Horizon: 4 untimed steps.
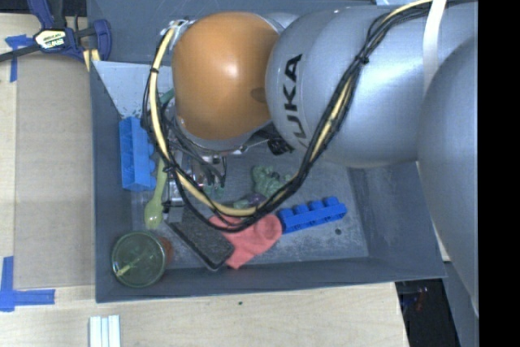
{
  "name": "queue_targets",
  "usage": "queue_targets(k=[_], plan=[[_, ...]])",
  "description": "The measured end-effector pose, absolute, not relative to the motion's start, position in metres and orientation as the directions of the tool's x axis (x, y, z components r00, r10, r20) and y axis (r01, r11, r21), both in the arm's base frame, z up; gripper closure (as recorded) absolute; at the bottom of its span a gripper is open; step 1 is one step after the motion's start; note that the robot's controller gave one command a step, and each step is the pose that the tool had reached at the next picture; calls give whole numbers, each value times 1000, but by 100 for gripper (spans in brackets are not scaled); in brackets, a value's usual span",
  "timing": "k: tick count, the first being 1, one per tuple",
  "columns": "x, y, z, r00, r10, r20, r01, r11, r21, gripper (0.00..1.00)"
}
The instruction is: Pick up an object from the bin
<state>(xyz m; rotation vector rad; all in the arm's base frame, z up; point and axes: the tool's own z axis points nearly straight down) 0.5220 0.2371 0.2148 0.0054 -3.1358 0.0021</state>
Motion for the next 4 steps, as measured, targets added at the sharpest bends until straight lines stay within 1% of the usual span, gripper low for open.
queue_targets(k=[1,2,3,4], plan=[[524,236,220,-1000,1,-2,1,1000,1,0],[519,202,154,-988,153,-3,153,988,2,0],[494,160,161,-983,182,-10,182,983,7,0],[498,155,141,-953,302,-3,302,953,4,0]])
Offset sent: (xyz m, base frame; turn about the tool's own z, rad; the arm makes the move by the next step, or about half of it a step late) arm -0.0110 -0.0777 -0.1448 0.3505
